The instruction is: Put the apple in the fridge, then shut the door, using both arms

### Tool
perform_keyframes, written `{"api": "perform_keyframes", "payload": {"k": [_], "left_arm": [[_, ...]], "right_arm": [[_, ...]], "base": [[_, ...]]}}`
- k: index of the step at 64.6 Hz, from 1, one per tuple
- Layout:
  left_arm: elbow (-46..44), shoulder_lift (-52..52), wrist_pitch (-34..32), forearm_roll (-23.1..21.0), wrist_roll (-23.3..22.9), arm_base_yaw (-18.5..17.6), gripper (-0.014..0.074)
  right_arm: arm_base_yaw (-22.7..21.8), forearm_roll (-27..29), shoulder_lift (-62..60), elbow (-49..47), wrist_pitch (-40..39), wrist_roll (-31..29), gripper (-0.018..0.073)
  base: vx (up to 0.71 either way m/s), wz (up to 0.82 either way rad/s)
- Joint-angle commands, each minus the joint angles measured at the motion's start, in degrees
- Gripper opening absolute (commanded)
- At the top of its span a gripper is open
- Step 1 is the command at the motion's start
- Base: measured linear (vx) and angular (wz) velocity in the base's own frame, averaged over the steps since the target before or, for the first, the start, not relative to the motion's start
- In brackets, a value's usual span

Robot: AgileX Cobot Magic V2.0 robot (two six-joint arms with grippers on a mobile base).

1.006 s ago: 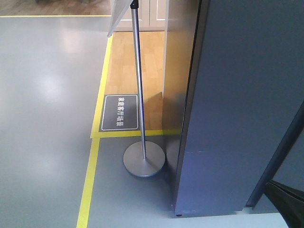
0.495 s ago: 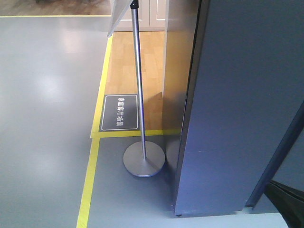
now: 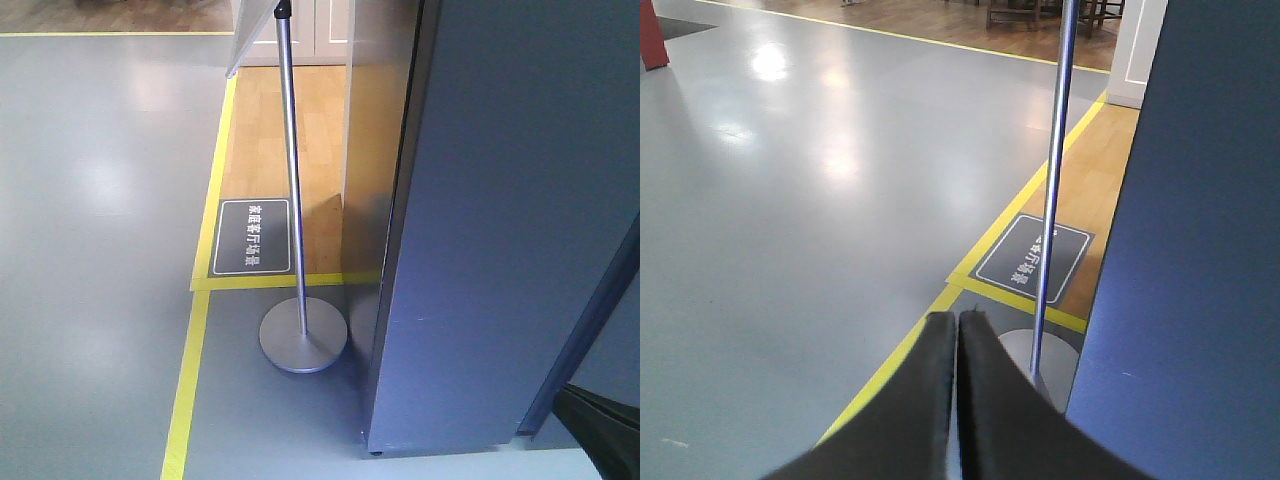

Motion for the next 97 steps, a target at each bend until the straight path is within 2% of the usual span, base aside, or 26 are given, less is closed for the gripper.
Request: {"api": "perform_keyframes", "payload": {"k": [1,86,91,97], "left_arm": [[1.6,-1.5,-4.3,-0.7,0.6,-0.3,-0.0007],[1.6,-1.4,-5.1,-0.7,0.5,-0.3,-0.0007],[1.6,-1.4,-5.1,-0.7,0.5,-0.3,-0.0007],[1.6,-1.4,-5.1,-0.7,0.5,-0.3,-0.0007]], "right_arm": [[-0.3,1.9,0.5,-1.6,-1.3,-0.3,-0.0003],[-0.3,1.8,0.5,-1.6,-0.9,-0.3,-0.0003],[-0.3,-0.1,0.4,-1.6,-1.1,-0.3,-0.0003],[0.6,-6.2,-1.0,-1.6,-1.1,2.5,-0.0003]], "base": [[0.0,0.0],[0.0,0.0],[0.0,0.0],[0.0,0.0]]}}
